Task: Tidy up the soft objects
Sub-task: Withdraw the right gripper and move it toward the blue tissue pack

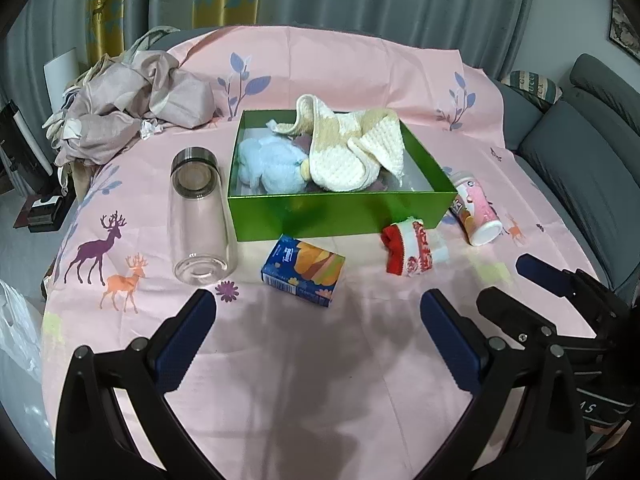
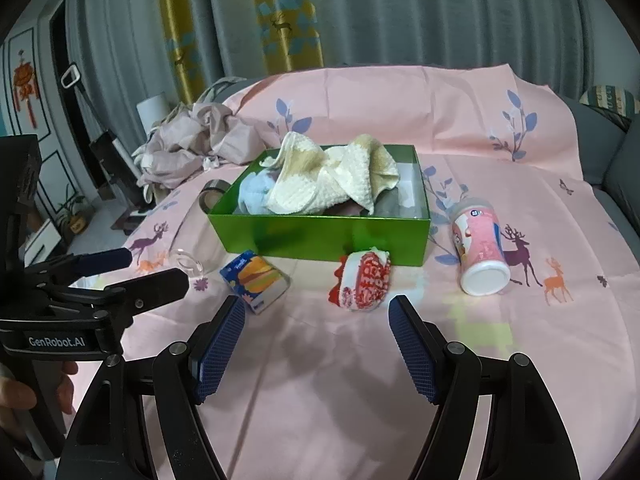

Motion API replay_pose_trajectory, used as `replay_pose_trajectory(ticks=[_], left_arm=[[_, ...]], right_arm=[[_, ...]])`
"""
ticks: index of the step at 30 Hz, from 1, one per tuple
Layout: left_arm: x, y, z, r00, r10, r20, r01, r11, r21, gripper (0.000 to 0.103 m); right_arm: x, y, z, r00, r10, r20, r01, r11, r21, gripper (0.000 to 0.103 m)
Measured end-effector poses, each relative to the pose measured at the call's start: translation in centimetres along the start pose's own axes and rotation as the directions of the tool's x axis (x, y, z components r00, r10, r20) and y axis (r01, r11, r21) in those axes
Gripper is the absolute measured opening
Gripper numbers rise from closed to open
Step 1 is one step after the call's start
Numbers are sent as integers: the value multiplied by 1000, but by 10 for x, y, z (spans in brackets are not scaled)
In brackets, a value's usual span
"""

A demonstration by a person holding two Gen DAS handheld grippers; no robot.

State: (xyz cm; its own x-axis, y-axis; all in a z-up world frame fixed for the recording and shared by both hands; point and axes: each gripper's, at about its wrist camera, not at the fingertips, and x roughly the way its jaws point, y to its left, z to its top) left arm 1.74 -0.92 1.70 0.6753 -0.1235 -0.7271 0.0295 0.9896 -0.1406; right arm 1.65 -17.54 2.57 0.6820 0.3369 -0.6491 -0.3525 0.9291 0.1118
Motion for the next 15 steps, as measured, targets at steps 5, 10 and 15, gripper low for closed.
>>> replay_pose_trajectory(ticks=[5,10,15], left_arm=[[6,3,0,1000,3,-12,-3,1000,-6,102],[12,6,0,1000,1,-24,-2,1000,-13,102],[18,9,-1,999,-3,-36,2,1000,-21,102]], right_arm=[[6,1,0,1000,3,-11,-3,1000,-4,75],[13,1,-1,1000,4,-26,-4,1000,-2,75],[19,2,-2,999,6,-35,-6,1000,-4,75]])
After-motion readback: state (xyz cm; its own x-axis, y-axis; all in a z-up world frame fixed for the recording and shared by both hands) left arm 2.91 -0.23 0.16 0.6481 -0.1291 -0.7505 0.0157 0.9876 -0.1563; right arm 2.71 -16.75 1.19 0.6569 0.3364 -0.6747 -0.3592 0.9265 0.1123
